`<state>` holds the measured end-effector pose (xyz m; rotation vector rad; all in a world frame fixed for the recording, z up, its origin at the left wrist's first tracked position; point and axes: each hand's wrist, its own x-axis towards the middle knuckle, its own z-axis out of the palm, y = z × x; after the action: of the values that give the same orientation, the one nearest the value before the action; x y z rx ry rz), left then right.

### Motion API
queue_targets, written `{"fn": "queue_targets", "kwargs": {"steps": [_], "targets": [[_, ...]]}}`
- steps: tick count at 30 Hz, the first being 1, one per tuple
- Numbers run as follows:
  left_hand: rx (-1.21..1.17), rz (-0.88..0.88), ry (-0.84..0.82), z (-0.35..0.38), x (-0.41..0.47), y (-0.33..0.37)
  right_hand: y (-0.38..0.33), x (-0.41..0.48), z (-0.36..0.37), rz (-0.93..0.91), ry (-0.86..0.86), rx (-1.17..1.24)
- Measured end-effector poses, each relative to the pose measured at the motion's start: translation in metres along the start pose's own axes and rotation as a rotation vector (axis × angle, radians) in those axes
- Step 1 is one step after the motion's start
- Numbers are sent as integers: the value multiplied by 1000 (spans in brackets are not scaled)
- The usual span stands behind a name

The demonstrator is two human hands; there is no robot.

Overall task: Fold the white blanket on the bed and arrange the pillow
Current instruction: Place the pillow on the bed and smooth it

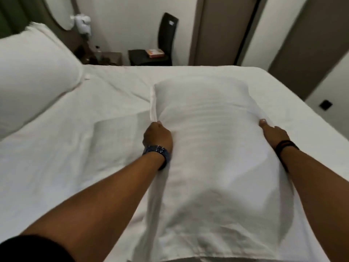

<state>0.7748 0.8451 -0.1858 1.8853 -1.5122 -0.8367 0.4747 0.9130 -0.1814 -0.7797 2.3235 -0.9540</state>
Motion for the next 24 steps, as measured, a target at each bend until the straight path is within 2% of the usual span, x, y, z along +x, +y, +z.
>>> {"fn": "queue_targets", "kwargs": {"steps": [4, 8, 10, 12, 14, 16, 17, 18, 20, 21, 22, 23, 24], "targets": [[-91, -6, -114, 107, -44, 58, 69, 53, -92, 110, 104, -107], [-27, 20, -288, 199, -89, 66, 136, 78, -137, 262, 216, -241], [27, 94, -470, 238, -122, 52, 160, 75, -129, 303, 243, -291], [117, 193, -645, 266, -154, 35, 179, 68, -103, 236, 114, -353], [175, 253, -677, 278, -162, 25, 190, 61, -78, 205, 39, -417], [171, 281, -689, 275, -144, 17, 187, 61, -57, 225, 123, -500], [133, 307, -663, 266, -128, 12, 180, 59, -50, 188, 210, -560], [64, 325, -587, 251, -106, 4, 170, 56, -38, 70, 330, -590], [-89, 321, -285, 199, -53, -19, 137, 44, -5, -335, 481, -500], [-117, 306, -117, 165, -24, -37, 119, 34, 17, -514, 447, -420], [-109, 279, 31, 130, 3, -58, 105, 25, 40, -617, 335, -338], [-65, 224, 180, 91, 28, -84, 93, 14, 68, -636, 176, -255], [8, 141, 327, 54, 47, -113, 86, 3, 93, -567, 3, -187]]}}
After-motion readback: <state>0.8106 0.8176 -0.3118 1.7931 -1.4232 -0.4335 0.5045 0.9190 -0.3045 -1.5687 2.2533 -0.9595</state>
